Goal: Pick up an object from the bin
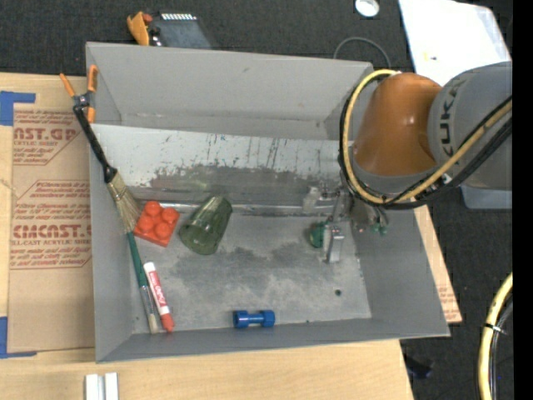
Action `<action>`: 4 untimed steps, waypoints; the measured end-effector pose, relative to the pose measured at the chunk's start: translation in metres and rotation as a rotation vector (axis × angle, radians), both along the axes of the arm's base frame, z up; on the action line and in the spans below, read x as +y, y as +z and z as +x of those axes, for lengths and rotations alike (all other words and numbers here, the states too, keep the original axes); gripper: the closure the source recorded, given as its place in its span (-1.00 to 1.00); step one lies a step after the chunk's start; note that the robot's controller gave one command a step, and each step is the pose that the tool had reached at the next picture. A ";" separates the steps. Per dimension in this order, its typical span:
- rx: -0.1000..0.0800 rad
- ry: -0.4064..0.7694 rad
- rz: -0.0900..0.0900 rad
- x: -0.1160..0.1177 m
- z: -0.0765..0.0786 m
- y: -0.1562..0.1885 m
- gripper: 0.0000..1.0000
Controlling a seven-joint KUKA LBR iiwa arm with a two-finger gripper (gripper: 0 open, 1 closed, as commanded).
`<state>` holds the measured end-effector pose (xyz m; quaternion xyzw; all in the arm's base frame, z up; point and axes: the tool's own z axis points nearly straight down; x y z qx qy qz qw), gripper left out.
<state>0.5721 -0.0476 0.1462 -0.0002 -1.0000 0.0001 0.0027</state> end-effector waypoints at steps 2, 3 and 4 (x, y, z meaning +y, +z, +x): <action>-0.010 0.013 -0.003 -0.060 0.023 -0.075 -1.00; -0.015 0.363 -0.001 -0.064 0.019 -0.077 -1.00; -0.010 0.049 0.000 -0.061 0.020 -0.078 -1.00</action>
Offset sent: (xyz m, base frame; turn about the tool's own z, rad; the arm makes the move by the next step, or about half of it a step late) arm 0.0216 -0.0599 -0.0762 -0.0137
